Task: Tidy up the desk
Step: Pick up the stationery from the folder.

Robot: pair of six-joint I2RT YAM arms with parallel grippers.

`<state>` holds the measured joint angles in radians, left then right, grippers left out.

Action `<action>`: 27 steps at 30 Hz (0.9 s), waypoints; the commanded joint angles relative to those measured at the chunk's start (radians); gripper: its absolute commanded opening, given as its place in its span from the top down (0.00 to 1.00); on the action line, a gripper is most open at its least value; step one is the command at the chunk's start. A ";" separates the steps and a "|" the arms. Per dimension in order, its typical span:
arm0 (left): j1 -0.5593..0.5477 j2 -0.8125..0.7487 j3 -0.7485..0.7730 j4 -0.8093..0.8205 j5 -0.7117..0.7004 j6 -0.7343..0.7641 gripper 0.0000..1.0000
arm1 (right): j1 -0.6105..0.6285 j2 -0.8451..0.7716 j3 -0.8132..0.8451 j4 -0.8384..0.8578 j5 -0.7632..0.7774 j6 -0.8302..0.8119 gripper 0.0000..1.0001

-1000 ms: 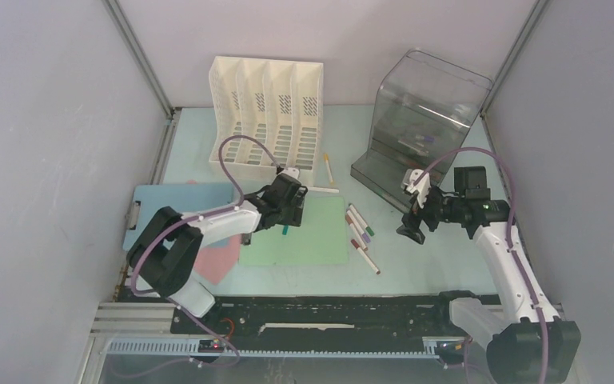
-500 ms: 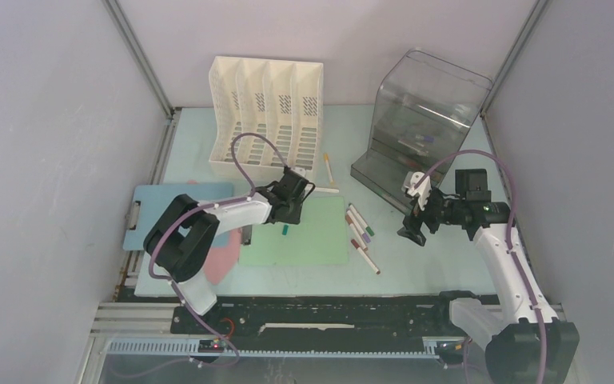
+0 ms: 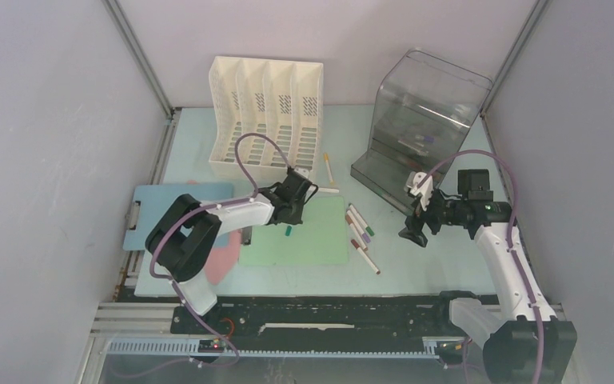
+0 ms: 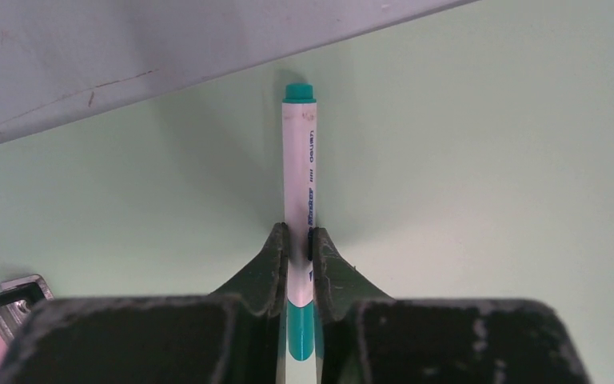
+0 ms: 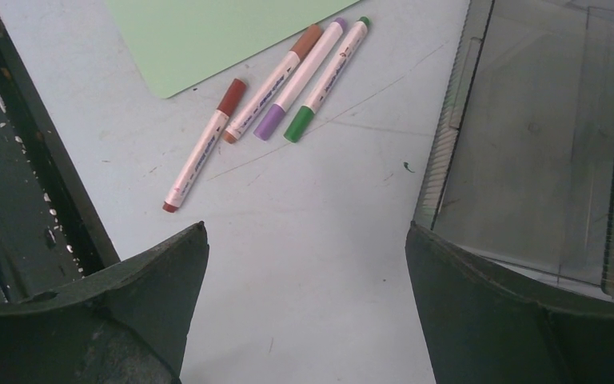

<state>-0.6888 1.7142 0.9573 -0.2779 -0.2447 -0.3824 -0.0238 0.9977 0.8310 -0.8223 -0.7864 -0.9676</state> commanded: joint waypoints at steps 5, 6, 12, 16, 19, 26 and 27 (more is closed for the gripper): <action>-0.032 -0.087 -0.079 0.073 0.015 0.037 1.00 | -0.004 0.007 -0.003 -0.019 -0.047 -0.029 0.00; -0.033 -0.100 -0.091 0.089 0.031 0.044 1.00 | -0.004 0.006 -0.005 -0.017 -0.049 -0.031 0.00; -0.045 -0.182 -0.148 0.175 0.150 0.105 1.00 | 0.003 0.003 -0.008 -0.016 -0.049 -0.039 0.00; -0.063 -0.245 -0.175 0.252 0.227 0.103 1.00 | 0.005 0.005 -0.008 -0.016 -0.043 -0.039 0.00; -0.069 -0.283 -0.175 0.318 0.291 0.080 1.00 | 0.005 0.004 -0.009 -0.017 -0.044 -0.040 0.00; -0.069 -0.264 -0.073 0.461 0.420 -0.030 1.00 | 0.002 0.003 -0.008 -0.018 -0.043 -0.043 0.00; -0.069 -0.242 -0.042 0.472 0.436 -0.053 1.00 | 0.002 0.004 -0.009 -0.017 -0.043 -0.043 0.00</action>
<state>-0.7555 1.4494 0.8093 0.0547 0.0906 -0.3489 -0.0235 1.0050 0.8227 -0.8375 -0.8139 -0.9909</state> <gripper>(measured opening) 0.120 0.994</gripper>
